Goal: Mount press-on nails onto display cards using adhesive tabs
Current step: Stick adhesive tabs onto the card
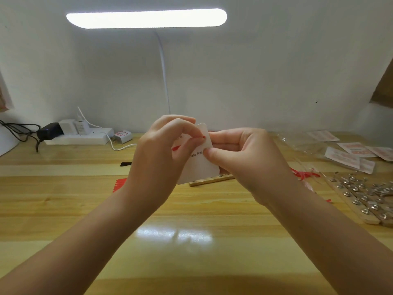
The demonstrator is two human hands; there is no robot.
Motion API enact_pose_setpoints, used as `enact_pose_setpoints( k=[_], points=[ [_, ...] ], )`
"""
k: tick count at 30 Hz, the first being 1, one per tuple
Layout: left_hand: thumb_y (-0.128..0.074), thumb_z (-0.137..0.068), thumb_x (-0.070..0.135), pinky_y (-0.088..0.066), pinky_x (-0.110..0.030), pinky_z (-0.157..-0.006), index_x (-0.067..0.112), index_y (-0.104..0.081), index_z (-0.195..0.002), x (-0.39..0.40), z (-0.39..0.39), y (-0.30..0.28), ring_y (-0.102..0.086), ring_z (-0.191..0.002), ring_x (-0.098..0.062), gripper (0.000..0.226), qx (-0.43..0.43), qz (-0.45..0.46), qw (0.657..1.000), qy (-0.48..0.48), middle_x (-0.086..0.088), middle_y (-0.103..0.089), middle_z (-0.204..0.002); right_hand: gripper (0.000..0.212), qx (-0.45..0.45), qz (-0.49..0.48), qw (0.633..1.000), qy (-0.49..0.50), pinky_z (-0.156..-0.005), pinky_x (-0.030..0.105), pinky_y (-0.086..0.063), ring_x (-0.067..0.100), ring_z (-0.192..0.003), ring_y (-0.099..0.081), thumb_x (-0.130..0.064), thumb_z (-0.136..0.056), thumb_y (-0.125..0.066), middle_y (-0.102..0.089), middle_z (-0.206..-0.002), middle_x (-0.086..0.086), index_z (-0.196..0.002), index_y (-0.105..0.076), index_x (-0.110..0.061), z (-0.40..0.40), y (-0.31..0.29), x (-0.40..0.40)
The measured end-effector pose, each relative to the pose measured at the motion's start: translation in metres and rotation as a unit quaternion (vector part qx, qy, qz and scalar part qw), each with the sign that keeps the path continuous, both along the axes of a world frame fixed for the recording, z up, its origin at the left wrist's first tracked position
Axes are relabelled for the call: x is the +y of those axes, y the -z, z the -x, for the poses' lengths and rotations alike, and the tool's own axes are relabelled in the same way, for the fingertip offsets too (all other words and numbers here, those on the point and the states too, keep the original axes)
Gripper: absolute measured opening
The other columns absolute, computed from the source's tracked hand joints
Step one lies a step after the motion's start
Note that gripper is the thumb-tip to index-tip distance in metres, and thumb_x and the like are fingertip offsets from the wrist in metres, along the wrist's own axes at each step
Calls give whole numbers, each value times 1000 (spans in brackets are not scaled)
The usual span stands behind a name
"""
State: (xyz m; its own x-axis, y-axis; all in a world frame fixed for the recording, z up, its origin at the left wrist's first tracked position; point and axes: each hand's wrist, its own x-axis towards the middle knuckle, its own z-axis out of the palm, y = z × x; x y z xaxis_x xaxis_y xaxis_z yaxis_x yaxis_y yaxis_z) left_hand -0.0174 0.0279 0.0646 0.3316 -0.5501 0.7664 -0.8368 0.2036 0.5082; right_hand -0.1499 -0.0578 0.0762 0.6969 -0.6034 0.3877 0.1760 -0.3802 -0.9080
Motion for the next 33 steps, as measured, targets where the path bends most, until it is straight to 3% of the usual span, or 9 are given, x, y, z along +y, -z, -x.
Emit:
enact_pose_setpoints(
  k=[7,9,14,18,22,27,33],
  points=[
    [-71,-85,10,-47,-16,-76,13,-69,-86,-2,0,3,-58,-94,-11,4,-21,5,1000,1,-3,-62,-102,35,1,34,999,3,-69,26,-60,8,-78,-73,5,-83,-63,-76,-85,-8,-87,-77,-27,1,1,1],
    [-70,-86,9,-46,-13,-76,11,-68,-86,-3,-1,4,-56,-91,-9,3,-45,10,999,-3,-4,-60,-100,35,2,35,999,2,-70,26,-60,8,-78,-73,5,-83,-63,-76,-86,-8,-86,-78,-26,1,1,1],
    [-66,-89,7,-44,-15,-78,5,-66,-88,-5,-8,9,-55,-90,-15,2,-133,17,991,-10,-9,-57,-100,28,4,-18,1000,-10,-67,29,-60,14,-79,-74,6,-83,-63,-77,-88,-2,-89,-78,-17,-1,1,0],
    [-57,-93,17,-44,-17,-82,3,-64,-91,-6,-13,15,-53,-93,-15,16,-184,6,983,5,-5,-52,-105,29,3,-46,999,6,-67,39,-61,19,-73,-74,5,-84,-66,-76,-80,1,-81,-77,-22,0,-1,-1],
    [-65,-89,6,-39,-8,-86,3,-68,-91,-8,-14,16,-52,-95,-7,4,-160,58,985,0,-8,-55,-104,24,5,-47,999,-5,-67,36,-61,18,-74,-74,4,-84,-66,-76,-80,4,-88,-77,-18,1,-3,-1],
    [-66,-88,9,-45,-14,-82,14,-67,-94,-7,-9,15,-56,-98,-12,8,-83,61,995,6,-6,-55,-107,28,11,-31,999,-22,-64,27,-60,15,-76,-74,6,-84,-63,-77,-85,1,-90,-77,-18,3,-4,0],
    [-67,-87,7,-42,-9,-80,19,-66,-92,-5,-7,12,-54,-97,-9,14,-81,59,995,-1,-6,-56,-106,29,16,7,1000,-11,-72,34,-61,12,-77,-74,3,-85,-65,-77,-84,-2,-84,-77,-24,3,-5,1]
  ],
)
